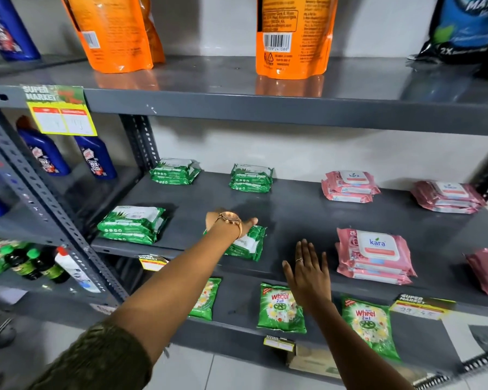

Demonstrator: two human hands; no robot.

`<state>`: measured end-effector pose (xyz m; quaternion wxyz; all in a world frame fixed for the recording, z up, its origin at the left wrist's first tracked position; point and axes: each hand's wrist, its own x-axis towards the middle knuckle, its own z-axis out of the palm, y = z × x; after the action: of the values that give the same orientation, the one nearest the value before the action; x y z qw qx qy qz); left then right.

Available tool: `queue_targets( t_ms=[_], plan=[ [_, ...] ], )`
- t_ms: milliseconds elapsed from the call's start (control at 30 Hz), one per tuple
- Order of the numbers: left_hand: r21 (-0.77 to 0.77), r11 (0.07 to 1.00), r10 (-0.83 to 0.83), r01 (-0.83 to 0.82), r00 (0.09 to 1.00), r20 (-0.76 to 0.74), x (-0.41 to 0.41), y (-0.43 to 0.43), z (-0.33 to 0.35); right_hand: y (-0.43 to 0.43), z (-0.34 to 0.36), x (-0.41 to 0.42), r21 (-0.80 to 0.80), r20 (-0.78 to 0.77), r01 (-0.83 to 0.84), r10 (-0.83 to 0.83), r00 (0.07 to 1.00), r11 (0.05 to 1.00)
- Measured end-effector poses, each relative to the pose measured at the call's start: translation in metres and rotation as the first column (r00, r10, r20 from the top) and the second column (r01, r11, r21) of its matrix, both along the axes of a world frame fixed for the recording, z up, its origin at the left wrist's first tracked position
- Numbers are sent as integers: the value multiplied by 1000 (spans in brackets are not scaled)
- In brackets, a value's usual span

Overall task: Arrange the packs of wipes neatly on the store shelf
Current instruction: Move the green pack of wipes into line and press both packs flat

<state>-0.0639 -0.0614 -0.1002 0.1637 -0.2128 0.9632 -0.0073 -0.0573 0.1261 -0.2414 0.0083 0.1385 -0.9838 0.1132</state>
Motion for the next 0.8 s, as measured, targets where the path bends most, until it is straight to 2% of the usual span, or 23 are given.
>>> queue_targets(
  t_ms=[100,200,267,400,467,667,800],
  plan=[
    [-36,996,-89,87,995,-53,-11,1,-6,1,0,0,3,10,-1,1,1000,1000],
    [82,974,-213,209,976,39,-21,-8,-8,2,-2,-2,-25,12,-8,8,1000,1000],
    [160,932,-343,324,933,108,-25,-19,-6,2,-3,-2,-29,5,-12,12,1000,1000],
    [247,826,-538,507,840,72,-22,-37,-4,2,-4,-2,-7,3,-18,18,1000,1000],
    [276,814,-541,512,840,37,-20,-42,-8,2,-3,-1,0,4,-18,18,1000,1000],
    [290,858,-437,423,899,-19,-23,-42,-20,1,-2,-2,14,-10,-12,12,1000,1000],
    [291,848,-453,443,891,-38,-22,-42,-16,2,-4,-3,-9,-12,-15,15,1000,1000]
  ],
)
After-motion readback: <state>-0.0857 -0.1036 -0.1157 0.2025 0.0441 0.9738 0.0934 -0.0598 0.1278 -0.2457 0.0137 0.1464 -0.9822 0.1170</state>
